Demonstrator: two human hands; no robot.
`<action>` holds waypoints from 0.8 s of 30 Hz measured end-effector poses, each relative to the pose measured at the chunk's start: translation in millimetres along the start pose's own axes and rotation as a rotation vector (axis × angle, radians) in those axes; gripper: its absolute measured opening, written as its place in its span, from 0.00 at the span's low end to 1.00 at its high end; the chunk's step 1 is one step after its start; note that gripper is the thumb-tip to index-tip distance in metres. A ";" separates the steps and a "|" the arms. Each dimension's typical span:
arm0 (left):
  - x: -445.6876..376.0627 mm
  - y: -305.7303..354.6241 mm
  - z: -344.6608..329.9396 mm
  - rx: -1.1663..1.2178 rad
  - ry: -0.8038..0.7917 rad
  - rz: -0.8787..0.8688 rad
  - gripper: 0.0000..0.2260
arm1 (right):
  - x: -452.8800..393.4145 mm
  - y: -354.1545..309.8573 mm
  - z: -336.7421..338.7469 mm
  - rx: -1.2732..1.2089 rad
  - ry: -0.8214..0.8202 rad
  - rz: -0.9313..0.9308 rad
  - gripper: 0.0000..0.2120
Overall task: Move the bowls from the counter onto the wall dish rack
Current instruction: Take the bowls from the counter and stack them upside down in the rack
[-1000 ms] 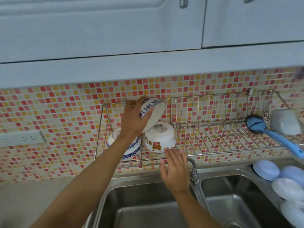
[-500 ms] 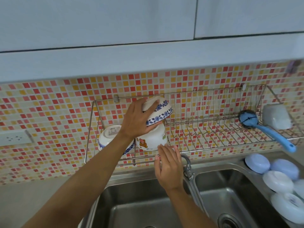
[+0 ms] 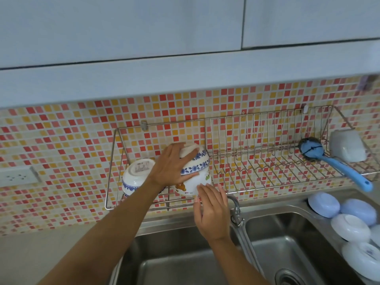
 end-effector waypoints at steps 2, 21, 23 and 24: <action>1.6 -0.2 -4.7 0.032 -0.040 0.047 0.32 | -0.4 0.2 -0.7 0.004 0.010 0.002 0.15; 22.6 16.3 -4.8 0.229 -0.152 0.139 0.39 | -7.4 -6.0 -0.8 0.091 -0.128 -0.070 0.14; 24.3 15.9 -3.0 0.254 -0.162 0.153 0.40 | -7.0 -6.8 3.0 0.082 -0.109 -0.072 0.13; 25.2 15.4 -2.0 0.270 -0.170 0.158 0.41 | -7.2 -6.8 5.9 0.071 -0.096 -0.079 0.13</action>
Point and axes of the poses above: each hand's wrist, its own x-axis away from the middle knuckle, its own z-axis out of the back of the hand, y = z × x, the point moved 7 cm from there along -x, towards the middle knuckle, and after that the axes turned 8 degrees about x, right-handed, at the moved point
